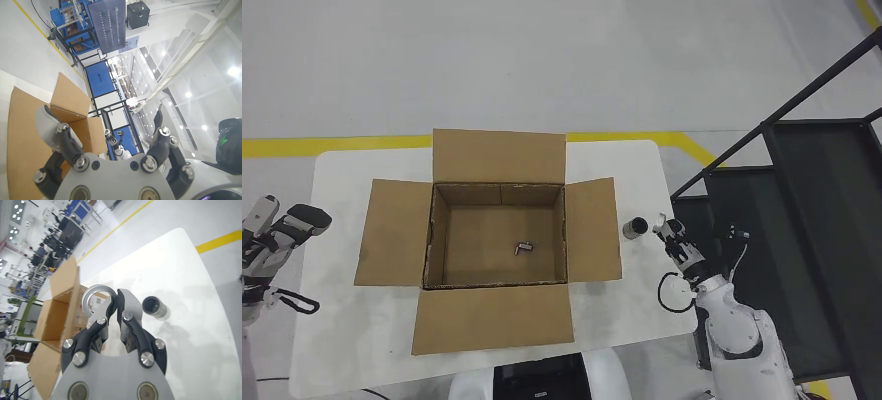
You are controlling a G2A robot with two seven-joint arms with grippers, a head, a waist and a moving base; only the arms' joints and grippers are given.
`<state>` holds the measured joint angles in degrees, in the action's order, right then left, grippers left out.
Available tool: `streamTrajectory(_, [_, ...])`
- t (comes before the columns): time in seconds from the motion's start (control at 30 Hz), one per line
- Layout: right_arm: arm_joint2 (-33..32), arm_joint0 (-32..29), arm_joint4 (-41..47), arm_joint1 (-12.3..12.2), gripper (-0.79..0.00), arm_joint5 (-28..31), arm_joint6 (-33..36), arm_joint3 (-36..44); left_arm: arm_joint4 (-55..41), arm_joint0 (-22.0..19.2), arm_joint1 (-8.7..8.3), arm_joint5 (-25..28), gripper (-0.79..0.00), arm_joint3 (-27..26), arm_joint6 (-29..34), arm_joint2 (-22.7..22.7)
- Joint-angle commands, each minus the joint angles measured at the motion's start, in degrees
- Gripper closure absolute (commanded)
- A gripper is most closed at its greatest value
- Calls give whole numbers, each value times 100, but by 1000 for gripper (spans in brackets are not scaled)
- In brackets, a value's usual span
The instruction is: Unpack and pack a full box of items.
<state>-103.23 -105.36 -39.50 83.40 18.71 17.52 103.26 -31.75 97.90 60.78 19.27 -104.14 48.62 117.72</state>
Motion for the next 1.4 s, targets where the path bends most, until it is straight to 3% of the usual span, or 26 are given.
streamTrajectory(0.0, [169, 173, -538, 6, 0, -366, -267, -300, 0, 0, 0, 0, -785, 0, 0, 0])
streamTrajectory(0.13, [397, 409, -1134, 4, 0, -763, -625, -791, 0, 0, 0, 0, -785, 0, 0, 0])
streamTrajectory(0.4, [274, 288, -1362, -74, 0, -570, -608, -985, 0, 0, 0, 0, -785, 0, 0, 0])
streamTrajectory(0.83, [977, 860, -3585, -93, 0, -2136, -993, -1927, 0, 0, 0, 0, -785, 0, 0, 0])
streamTrajectory(1.13, [1193, 906, -4178, -102, 0, -2662, -727, -2023, 0, 0, 0, 0, -785, 0, 0, 0])
streamTrajectory(1.17, [1187, 881, -4173, -105, -99, -2661, -691, -1988, 0, 0, 0, 0, -785, 0, 0, 0])
streamTrajectory(1.2, [1182, 857, -4193, -110, -311, -2663, -653, -1957, 0, 0, 0, 0, -785, 0, 0, 0])
streamTrajectory(1.23, [1186, 838, -4223, -114, -727, -2653, -598, -1928, 0, 0, 0, 0, -785, 0, 0, 0])
streamTrajectory(1.27, [1185, 828, -4199, -117, -785, -2625, -544, -1897, 0, 0, 0, 0, -785, 0, 0, 0])
streamTrajectory(1.37, [1178, 803, -4194, -127, -785, -2600, -476, -1843, 0, 0, 0, 0, -785, 0, 0, 0])
